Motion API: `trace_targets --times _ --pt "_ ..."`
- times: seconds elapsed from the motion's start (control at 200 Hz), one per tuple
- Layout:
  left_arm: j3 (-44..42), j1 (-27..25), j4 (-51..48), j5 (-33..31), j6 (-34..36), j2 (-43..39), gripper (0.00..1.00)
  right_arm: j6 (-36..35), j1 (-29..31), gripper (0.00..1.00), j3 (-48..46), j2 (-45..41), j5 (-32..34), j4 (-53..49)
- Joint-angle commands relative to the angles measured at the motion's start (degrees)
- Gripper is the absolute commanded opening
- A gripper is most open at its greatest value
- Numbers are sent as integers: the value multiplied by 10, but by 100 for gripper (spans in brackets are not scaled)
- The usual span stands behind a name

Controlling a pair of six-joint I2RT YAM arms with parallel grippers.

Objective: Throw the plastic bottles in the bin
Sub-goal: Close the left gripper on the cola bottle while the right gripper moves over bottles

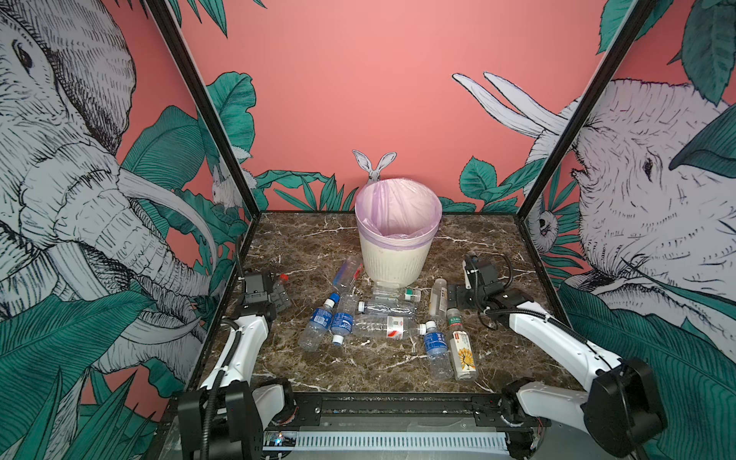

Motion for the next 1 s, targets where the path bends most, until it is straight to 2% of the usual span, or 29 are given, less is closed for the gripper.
trace_targets --times 0.0,0.185,0.395,0.49,0.6,0.865,0.995 --pt "-4 9 8 20 -14 22 100 2 2 98 -9 2 11 10" --pt "5 22 16 23 -17 46 100 2 2 98 -7 2 12 10" --pt "23 21 21 94 -19 110 99 4 2 98 -7 1 10 12" --pt "32 21 24 134 -12 142 95 4 2 98 -8 -2 11 12" --pt "32 19 27 156 -14 150 95 5 2 98 -13 -6 11 13" --pt "52 -31 -21 117 14 143 94 13 2 98 -17 -5 5 18" --pt "57 -48 -25 111 32 156 89 16 2 97 -15 3 -1 23"
